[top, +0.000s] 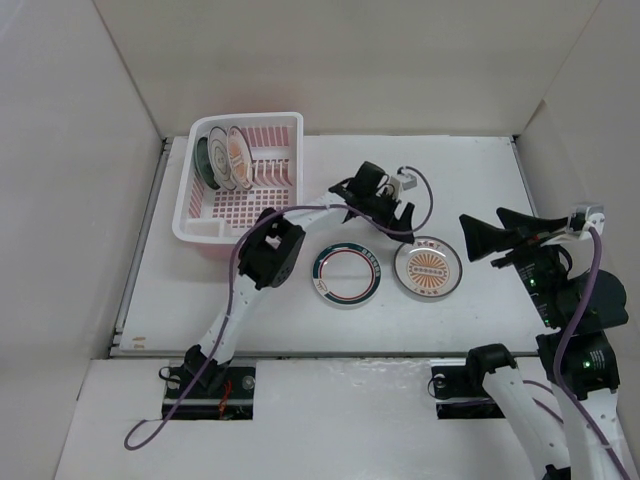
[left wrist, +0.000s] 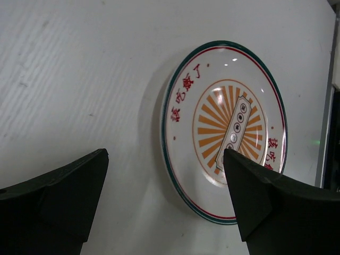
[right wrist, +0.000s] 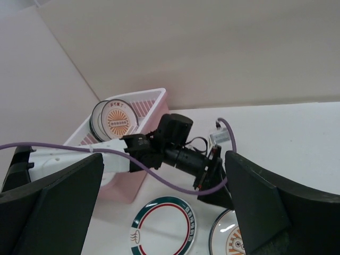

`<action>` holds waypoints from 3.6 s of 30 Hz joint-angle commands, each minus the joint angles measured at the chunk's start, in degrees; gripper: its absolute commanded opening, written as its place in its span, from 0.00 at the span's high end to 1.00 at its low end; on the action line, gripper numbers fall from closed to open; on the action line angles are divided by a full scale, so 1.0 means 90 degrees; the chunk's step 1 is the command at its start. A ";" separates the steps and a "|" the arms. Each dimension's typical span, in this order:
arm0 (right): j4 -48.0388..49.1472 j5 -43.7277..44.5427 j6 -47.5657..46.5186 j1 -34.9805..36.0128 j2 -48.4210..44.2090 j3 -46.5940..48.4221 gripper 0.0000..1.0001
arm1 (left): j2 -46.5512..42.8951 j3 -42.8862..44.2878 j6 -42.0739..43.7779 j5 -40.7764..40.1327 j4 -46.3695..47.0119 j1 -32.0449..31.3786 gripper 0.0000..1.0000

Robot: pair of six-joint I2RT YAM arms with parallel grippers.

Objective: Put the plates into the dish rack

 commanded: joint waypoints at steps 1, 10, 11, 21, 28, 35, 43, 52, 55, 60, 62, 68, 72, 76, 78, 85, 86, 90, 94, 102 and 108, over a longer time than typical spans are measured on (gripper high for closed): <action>0.0102 0.0129 -0.0104 0.0151 -0.0050 0.0234 0.00 | -0.0333 -0.0224 -0.0111 0.0150 0.0359 -0.0215 0.12; 0.0044 0.0187 -0.0104 0.0210 -0.0119 0.0234 0.00 | -0.0470 -0.0927 -0.0306 0.0150 0.0711 -0.0343 0.24; 0.0044 0.0187 -0.0104 0.0210 -0.0119 0.0234 0.00 | -0.0470 -0.0927 -0.0306 0.0150 0.0711 -0.0343 0.26; 0.0044 0.0187 -0.0104 0.0210 -0.0178 0.0234 0.00 | -0.0470 -0.1113 -0.0248 0.0023 0.0711 -0.0401 0.50; 0.0044 0.0187 -0.0104 0.0210 -0.0178 0.0234 0.00 | -0.0528 -0.1250 -0.0189 0.0023 0.0711 -0.0401 0.57; 0.0044 0.0187 -0.0045 0.0210 -0.0237 0.0234 0.00 | -0.0528 -0.1250 -0.0130 -0.0036 0.0594 -0.0401 0.71; -0.0015 0.0187 -0.0045 0.0210 -0.0237 0.0234 0.00 | -0.0470 -0.1250 -0.0130 -0.0095 0.0594 -0.0401 0.98; -0.0015 0.0187 -0.0045 0.0210 -0.0237 0.0234 0.00 | -0.0597 -0.1182 -0.0384 -0.0163 0.0652 -0.0401 1.00; -0.0015 0.0129 -0.0045 0.0210 -0.0237 0.0234 0.00 | -0.0723 -0.0821 -0.0549 -0.0240 0.0526 -0.0401 1.00; 0.0044 0.0129 0.0014 0.0210 -0.0237 0.0234 0.00 | -0.1142 -0.0517 -0.0999 -0.0632 0.0681 -0.0401 1.00; 0.0044 0.0129 0.0014 0.0210 -0.0237 0.0234 0.00 | -0.1202 -0.0264 -0.1242 -0.0777 0.0760 -0.0401 1.00; -0.0014 0.0129 0.0014 0.0210 -0.0237 0.0350 0.00 | -0.1573 0.0342 -0.1371 -0.1401 0.0448 -0.0401 1.00; -0.0015 0.0187 0.0014 0.0210 -0.0237 0.0351 0.00 | -0.2002 0.0216 -0.1370 -0.1881 0.0379 -0.0119 1.00; -0.0015 0.0245 0.0014 0.0268 -0.0237 0.0351 0.00 | -0.2568 0.0021 -0.1371 -0.2290 0.0232 0.0301 1.00; 0.0053 0.0246 0.0014 0.0269 -0.0237 0.0351 0.00 | -0.3027 -0.0039 -0.1303 -0.2428 0.0155 0.0583 1.00; 0.0307 0.0305 0.0014 0.0454 0.0036 0.0176 0.00 | -0.4160 0.0634 -0.0854 -0.4162 -0.0869 0.1637 1.00; 0.0365 0.0305 0.0014 0.0454 0.0124 0.0175 0.00 | -0.4258 0.0635 -0.0795 -0.4350 -0.0871 0.1775 1.00; 0.0434 0.0187 0.0014 0.0571 0.0251 0.0116 0.00 | -0.4649 0.0889 -0.0551 -0.4965 -0.1281 0.2439 1.00; 0.0493 0.0187 0.0014 0.0698 0.0252 0.0048 0.00 | -0.4991 0.0500 -0.0190 -0.6069 -0.1360 0.2742 1.00; 0.0552 0.0187 0.0014 0.0825 0.0252 0.0048 0.00 | -0.5480 -0.0800 0.0133 -0.7740 -0.0617 0.2617 1.00; 0.0493 0.0187 -0.0045 0.0825 0.0252 0.0048 0.00 | -0.5295 -0.1464 0.0816 -0.8746 0.0103 0.2324 1.00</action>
